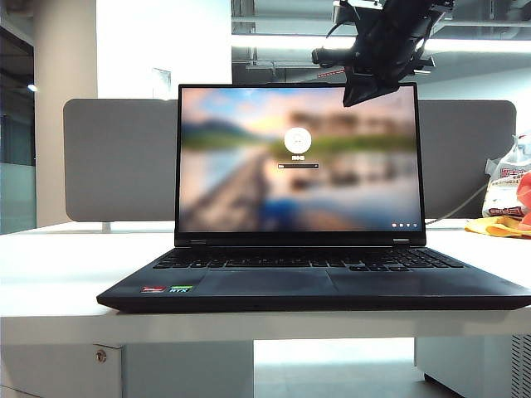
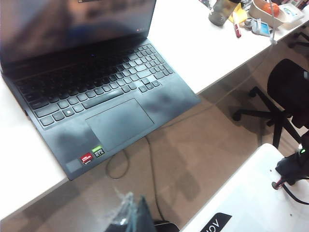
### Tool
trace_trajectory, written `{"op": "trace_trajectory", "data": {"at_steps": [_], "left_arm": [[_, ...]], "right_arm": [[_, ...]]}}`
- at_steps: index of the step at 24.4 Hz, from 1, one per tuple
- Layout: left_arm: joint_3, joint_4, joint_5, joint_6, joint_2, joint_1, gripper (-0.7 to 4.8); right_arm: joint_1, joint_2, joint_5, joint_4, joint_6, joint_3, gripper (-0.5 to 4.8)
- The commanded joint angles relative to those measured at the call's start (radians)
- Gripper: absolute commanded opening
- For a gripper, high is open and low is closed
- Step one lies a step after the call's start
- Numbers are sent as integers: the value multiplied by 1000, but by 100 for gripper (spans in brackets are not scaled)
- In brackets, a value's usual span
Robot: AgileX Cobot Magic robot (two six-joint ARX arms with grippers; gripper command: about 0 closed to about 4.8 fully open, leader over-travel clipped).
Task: Open the lid of the laptop and use the keypad to enter the password "123".
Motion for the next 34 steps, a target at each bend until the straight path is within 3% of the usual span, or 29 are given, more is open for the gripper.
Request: {"op": "trace_trajectory", "data": {"at_steps": [1, 7, 14, 19, 25, 34], "left_arm": [[5, 17, 34, 0, 6, 1, -6], [5, 46, 58, 5, 33, 1, -6], [6, 136, 117, 4, 97, -2, -6], [13, 205, 114, -1, 135, -72, -6], [90, 252, -51, -7, 304, -272, -6], [240, 253, -81, -8, 506, -298, -6]], "right_arm": [[-3, -22, -47, -33, 6, 6, -6], [-1, -97, -138, -215, 5, 6, -6], [-2, -152, -140, -407, -8, 5, -6], [-3, -134, -138, -510, -15, 3, -6], [-12, -39, -130, -553, -21, 3, -6], [-113, 8, -162, -638, -21, -12, -6]]}}
